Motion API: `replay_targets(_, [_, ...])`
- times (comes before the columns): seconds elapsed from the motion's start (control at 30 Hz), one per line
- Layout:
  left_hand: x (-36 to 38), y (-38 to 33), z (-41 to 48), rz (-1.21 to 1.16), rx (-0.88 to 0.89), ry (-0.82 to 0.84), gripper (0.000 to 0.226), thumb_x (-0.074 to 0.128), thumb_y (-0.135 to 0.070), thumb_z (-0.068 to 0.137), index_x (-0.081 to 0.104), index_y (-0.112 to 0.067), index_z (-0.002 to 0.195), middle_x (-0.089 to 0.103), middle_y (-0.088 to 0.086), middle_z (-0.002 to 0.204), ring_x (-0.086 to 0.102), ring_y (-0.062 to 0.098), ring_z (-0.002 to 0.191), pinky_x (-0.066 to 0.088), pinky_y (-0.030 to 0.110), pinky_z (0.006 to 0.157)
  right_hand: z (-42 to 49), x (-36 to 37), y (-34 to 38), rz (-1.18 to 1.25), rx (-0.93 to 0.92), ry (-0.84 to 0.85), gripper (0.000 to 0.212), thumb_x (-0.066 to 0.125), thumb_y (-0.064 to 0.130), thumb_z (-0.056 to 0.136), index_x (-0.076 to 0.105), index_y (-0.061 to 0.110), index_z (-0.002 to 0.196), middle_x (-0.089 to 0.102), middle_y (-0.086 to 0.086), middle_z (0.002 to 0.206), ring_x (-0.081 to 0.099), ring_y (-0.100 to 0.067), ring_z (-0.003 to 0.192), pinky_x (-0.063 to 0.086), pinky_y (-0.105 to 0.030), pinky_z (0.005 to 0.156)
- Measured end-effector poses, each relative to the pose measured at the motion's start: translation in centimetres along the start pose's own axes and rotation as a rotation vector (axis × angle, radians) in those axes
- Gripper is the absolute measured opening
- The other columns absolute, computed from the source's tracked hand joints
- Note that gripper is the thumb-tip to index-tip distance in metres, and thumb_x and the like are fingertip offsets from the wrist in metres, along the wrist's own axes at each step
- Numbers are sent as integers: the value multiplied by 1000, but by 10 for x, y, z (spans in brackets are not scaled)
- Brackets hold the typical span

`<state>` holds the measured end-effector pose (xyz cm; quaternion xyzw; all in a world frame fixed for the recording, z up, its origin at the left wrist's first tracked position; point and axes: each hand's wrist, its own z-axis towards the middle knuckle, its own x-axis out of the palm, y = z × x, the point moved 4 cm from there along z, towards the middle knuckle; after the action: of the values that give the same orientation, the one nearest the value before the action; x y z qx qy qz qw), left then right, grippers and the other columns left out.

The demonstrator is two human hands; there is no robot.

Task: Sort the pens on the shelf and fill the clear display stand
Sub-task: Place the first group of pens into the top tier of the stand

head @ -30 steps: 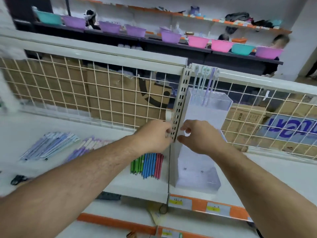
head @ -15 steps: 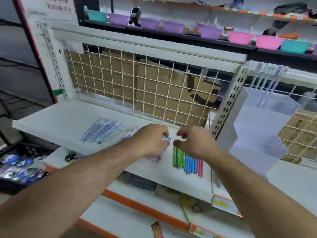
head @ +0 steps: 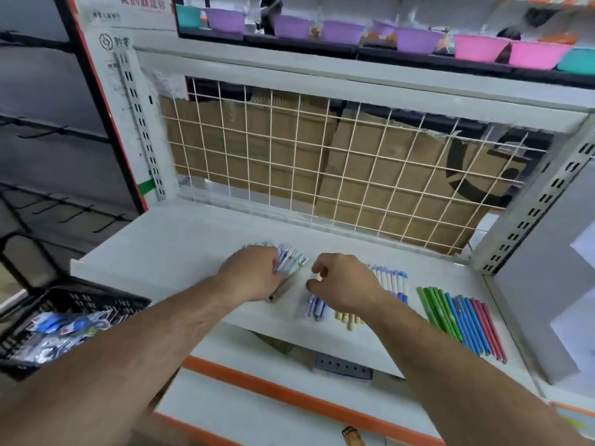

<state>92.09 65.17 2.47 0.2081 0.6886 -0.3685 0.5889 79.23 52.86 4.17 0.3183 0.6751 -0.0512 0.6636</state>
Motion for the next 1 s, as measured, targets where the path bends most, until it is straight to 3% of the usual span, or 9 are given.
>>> replay_targets(0.1, [4,34,9,-38,-63,3,21,58,-34,91,65,-18,103,68,1,98,62,22,88,49,30,73,14,10,14,-13,-2,28,34,63,41,91,63,25,121,67,4,111,63,-19,96,54,-34,85])
replay_targets(0.23, [13,59,19,-41,-105,-11,26,59,-42,89,62,-19,99,65,0,93,61,23,84,41,28,65,34,21,29,-23,-7,51,30,63,39,91,63,25,118,66,4,112,63,-20,98,54,-35,85])
replay_targets(0.47, [25,72,37,-73,-131,31,51,66,-63,71,65,-28,108,71,-4,92,65,18,80,54,29,72,63,37,46,-40,-18,82,27,61,41,90,64,26,113,67,3,109,63,-20,97,56,-37,85])
replay_targets(0.63, [35,74,45,-49,-200,75,28,66,-46,78,63,-20,87,62,-3,66,61,15,57,41,21,49,74,39,46,-20,-11,89,24,62,41,90,63,27,110,66,3,109,63,-20,99,56,-38,87])
replay_targets(0.77, [40,75,51,-23,-233,84,23,67,-39,79,66,-18,87,61,-3,75,59,18,67,46,25,60,81,41,43,4,-5,75,10,63,41,90,59,34,96,66,6,103,63,-18,94,56,-38,86])
replay_targets(1.0, [42,76,57,-69,-231,104,17,62,-34,83,63,-17,85,60,-3,74,60,17,67,43,25,54,84,42,37,30,8,79,20,62,41,90,66,28,105,67,7,101,64,-17,93,56,-39,87])
